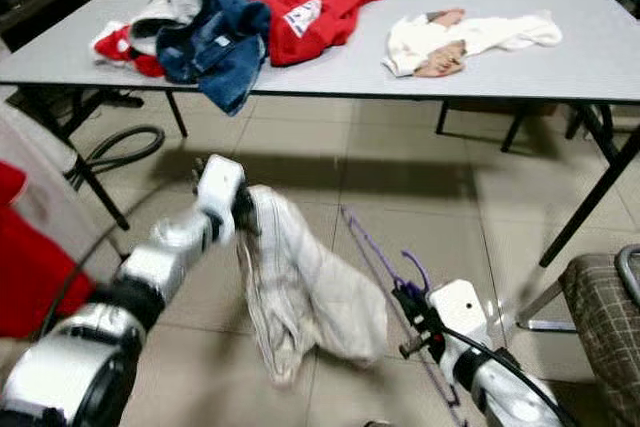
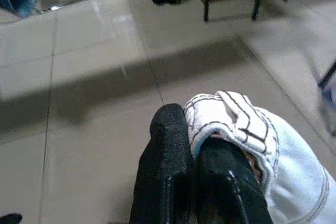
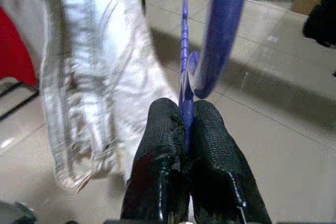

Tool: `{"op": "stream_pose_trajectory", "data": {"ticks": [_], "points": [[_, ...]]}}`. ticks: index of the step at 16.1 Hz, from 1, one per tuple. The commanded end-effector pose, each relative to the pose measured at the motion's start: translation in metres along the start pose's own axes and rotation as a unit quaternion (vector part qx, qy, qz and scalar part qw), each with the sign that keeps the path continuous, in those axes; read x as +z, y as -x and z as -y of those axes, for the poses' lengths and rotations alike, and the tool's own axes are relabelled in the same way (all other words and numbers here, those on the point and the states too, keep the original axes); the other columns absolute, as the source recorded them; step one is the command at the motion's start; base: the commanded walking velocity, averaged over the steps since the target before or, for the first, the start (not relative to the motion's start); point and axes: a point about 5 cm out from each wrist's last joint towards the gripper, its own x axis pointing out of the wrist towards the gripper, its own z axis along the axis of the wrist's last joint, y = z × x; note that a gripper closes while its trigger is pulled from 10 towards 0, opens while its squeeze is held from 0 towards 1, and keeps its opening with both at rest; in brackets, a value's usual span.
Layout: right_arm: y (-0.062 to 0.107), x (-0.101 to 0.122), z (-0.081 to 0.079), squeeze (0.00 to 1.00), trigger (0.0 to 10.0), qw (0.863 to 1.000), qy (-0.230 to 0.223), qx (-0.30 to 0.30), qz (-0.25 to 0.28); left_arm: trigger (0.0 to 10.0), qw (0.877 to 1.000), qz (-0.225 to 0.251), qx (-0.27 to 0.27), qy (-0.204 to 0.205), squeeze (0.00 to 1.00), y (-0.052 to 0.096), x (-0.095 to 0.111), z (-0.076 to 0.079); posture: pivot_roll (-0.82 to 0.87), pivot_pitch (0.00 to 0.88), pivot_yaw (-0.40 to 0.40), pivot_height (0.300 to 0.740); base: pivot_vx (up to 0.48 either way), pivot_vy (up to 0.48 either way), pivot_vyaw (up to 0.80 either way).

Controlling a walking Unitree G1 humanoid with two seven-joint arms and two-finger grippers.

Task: Hang hanger

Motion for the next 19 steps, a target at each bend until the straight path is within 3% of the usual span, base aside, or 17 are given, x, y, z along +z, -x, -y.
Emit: {"op": "stream_pose_trajectory", "data": {"ticks": [1, 3, 7, 8, 10, 13, 17, 19], "points": [[0.001, 0.015, -0.008, 0.00, 10.0, 0.999, 0.010, 0.036, 0.022, 0.0, 0.999, 0.027, 0.024, 0.016, 0.00, 0.000, 0.023, -0.012, -0.17, 0.000, 0.161, 0.740, 0.000, 0.000, 0.00], [0.007, 0.038, -0.022, 0.00, 10.0, 0.995, 0.030, 0.089, 0.042, 0.0, 0.997, 0.047, 0.052, 0.045, 0.00, -0.003, 0.055, -0.021, -0.17, 0.000, 0.186, 0.740, 0.000, 0.000, 0.00], [-0.002, 0.074, -0.045, 0.00, 10.0, 0.980, 0.044, 0.174, 0.088, 0.0, 0.992, 0.065, 0.079, 0.069, 0.00, -0.002, 0.084, -0.029, -0.14, 0.000, 0.182, 0.740, 0.000, 0.000, 0.00], [-0.004, 0.076, -0.046, 0.00, 10.0, 0.979, 0.046, 0.176, 0.089, 0.0, 0.992, 0.066, 0.080, 0.072, 0.00, -0.001, 0.086, -0.030, -0.14, 0.000, 0.182, 0.740, 0.000, 0.000, 0.00], [-0.030, 0.074, -0.043, 0.00, 10.0, 0.986, 0.066, 0.144, 0.059, 0.0, 0.990, 0.075, 0.082, 0.081, 0.00, 0.002, 0.097, -0.033, -0.08, 0.000, 0.144, 0.740, 0.000, 0.000, 0.00], [-0.054, 0.073, -0.040, 0.00, 10.0, 0.993, 0.064, 0.101, 0.018, 0.0, 0.987, 0.086, 0.100, 0.091, 0.00, 0.008, 0.107, -0.041, -0.05, 0.000, 0.119, 0.740, 0.000, 0.000, 0.00], [-0.071, 0.086, -0.054, 0.00, 10.0, 0.993, 0.048, 0.103, 0.042, 0.0, 0.986, 0.083, 0.102, 0.102, 0.00, 0.013, 0.111, -0.043, -0.02, 0.000, 0.115, 0.740, 0.000, 0.000, 0.00], [-0.074, 0.099, -0.063, 0.00, 10.0, 0.990, 0.034, 0.115, 0.080, 0.0, 0.987, 0.073, 0.103, 0.104, 0.00, 0.012, 0.106, -0.040, -0.01, 0.000, 0.117, 0.740, 0.000, 0.000, 0.00]]}}
